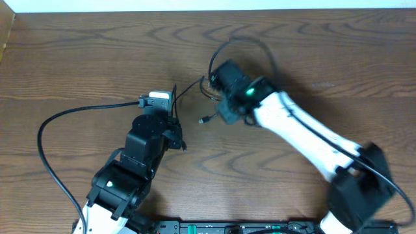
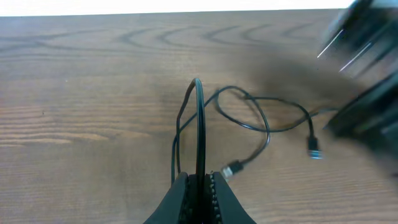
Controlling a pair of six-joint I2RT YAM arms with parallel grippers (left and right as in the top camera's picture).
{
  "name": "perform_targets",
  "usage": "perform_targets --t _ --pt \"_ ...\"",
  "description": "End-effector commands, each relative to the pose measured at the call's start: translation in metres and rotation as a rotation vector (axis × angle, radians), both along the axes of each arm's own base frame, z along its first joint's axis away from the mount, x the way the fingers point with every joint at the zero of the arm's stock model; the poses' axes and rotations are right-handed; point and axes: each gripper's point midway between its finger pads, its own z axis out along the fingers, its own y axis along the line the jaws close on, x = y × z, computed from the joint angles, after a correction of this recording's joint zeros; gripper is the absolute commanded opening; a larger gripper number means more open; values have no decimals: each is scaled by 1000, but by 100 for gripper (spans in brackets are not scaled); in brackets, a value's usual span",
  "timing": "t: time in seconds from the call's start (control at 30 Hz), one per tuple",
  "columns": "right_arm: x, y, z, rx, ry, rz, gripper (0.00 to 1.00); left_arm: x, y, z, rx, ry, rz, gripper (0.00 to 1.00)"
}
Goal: Untangle cables
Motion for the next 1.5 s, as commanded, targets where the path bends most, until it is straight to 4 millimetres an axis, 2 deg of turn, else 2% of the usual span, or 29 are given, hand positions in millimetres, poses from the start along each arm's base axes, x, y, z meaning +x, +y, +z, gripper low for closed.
perform_targets --t 0.0,0.13,0.23,0.33,0.43,0.6,0.73,0.83,1.0,1.1,1.13,1.23,1.47 --pt "18 -22 90 96 -141 -81 1 4 1 -10 10 32 20 9" --pt "22 -57 160 159 -242 -155 1 7 -1 -21 25 68 23 8" --pt "22 -86 199 192 -310 -217 1 10 -2 -28 35 88 23 9" --pt "19 -124 229 209 -371 -300 1 12 -4 -32 41 98 23 9" --pt "13 -156 247 216 -418 -374 1 14 -5 -34 44 103 23 9" --pt "-2 -202 273 225 -498 -482 1 20 -7 -43 55 122 24 9" --pt "-19 -232 294 233 -571 -557 1 26 -11 -59 77 165 24 8" --pt "-34 -246 304 234 -606 -592 1 32 -14 -76 99 204 24 9" --pt "-44 -259 303 196 -604 -628 1 42 -10 -82 127 196 58 8" --pt "-48 -277 300 129 -611 -692 1 47 10 -78 189 164 149 9" --pt "-51 -287 300 90 -616 -731 1 49 23 -75 212 152 200 9" --pt "-61 -307 303 30 -629 -808 1 52 41 -76 209 159 254 9" --pt "-103 -355 341 -54 -739 -1030 1 57 86 -76 171 173 412 8"
